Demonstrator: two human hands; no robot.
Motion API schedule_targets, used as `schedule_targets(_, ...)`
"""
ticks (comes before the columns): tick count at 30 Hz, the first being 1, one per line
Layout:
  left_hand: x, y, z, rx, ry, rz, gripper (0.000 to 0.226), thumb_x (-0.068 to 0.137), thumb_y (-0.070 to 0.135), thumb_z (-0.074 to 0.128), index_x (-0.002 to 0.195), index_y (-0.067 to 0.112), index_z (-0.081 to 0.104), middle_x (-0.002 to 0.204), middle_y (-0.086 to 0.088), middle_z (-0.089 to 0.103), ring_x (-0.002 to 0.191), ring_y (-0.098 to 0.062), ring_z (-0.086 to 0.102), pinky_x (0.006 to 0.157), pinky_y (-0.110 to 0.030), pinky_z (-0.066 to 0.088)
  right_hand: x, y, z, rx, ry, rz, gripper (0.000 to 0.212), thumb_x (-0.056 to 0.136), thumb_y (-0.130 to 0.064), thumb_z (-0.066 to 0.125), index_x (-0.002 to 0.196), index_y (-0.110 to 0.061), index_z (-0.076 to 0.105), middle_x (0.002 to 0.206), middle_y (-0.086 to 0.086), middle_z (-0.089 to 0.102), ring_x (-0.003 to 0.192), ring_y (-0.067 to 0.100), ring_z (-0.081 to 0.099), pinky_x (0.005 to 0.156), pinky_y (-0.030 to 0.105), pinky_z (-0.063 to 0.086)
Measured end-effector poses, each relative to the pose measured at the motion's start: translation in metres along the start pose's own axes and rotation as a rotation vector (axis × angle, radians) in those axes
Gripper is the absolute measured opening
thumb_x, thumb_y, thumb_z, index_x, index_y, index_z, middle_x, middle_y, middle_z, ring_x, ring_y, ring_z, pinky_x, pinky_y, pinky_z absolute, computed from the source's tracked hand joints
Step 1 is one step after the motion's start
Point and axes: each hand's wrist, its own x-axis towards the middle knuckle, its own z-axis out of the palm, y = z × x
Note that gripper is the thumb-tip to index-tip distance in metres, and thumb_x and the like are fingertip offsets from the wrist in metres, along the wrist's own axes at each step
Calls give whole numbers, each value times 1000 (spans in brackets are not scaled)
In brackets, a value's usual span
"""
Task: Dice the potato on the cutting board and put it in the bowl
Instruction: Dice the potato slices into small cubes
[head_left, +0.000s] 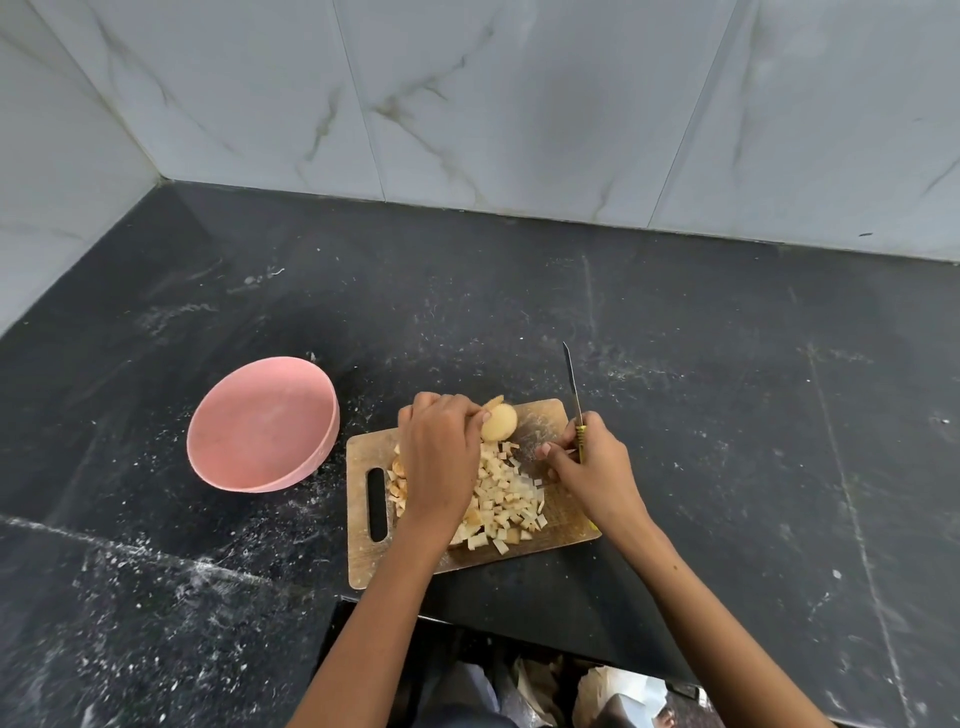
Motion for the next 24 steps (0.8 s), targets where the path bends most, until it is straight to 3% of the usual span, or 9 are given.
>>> schedule_targets(4,2,-11,-8,-82,118,-73,10,86,24,71,89,15,74,107,2,66,105,-18,49,84,-22,24,0,-5,0,9,23,-29,26,90,-17,65,78,-20,42,80,0,62,68,13,60,55,19,44)
schedule_targets(7,-4,-4,-16,-327,70,-169,8,86,29,71,85,21,73,109,8,63,107,-8,43,88,-30,35,-2,-10,-2,77,25,-61,28,85,-19,70,79,-18,43,83,-5,66,70,2,62,56,14,46)
schedule_targets(9,-13,7,-18,-464,-8,-230,6,84,30,72,84,24,71,106,12,62,107,-8,45,90,-34,40,-3,-8,-6,164,14,-63,31,81,-18,75,79,-16,44,88,-3,70,76,3,66,61,21,53)
schedule_targets(13,-29,26,-8,-621,-82,-320,3,83,32,73,82,31,70,102,17,63,111,-14,53,97,-47,42,-6,3,-25,324,-5,19,34,76,-10,77,80,-12,44,85,12,72,81,24,71,66,43,59)
schedule_targets(15,-35,28,-1,-491,-106,-241,11,83,37,72,87,27,74,107,12,64,111,-14,50,98,-45,39,-8,6,-36,387,-19,66,32,78,-4,74,82,-11,44,83,12,71,82,24,71,61,36,59)
schedule_targets(17,-39,24,7,-166,-92,-25,21,84,41,69,95,25,76,118,4,63,113,-17,46,98,-39,34,-6,7,-47,434,-8,106,31,80,1,71,83,-11,43,83,13,69,79,22,70,55,25,56)
schedule_targets(19,-43,20,12,39,-126,129,24,84,40,70,102,26,75,132,-6,56,123,-25,41,101,-44,32,1,8,-55,412,17,127,30,81,1,70,84,-11,42,84,14,68,78,23,69,55,23,56)
schedule_targets(22,-50,12,22,142,-194,184,26,81,39,73,105,30,74,146,-18,43,133,-35,34,106,-51,27,16,7,-55,320,13,140,31,82,0,70,83,-12,42,79,11,65,78,24,67,55,24,56)
schedule_targets(24,-54,10,26,128,-186,165,29,83,42,71,107,27,73,146,-18,43,134,-35,33,108,-47,18,22,5,-49,242,-26,146,30,82,-1,70,83,-13,42,81,11,65,80,24,66,57,26,56)
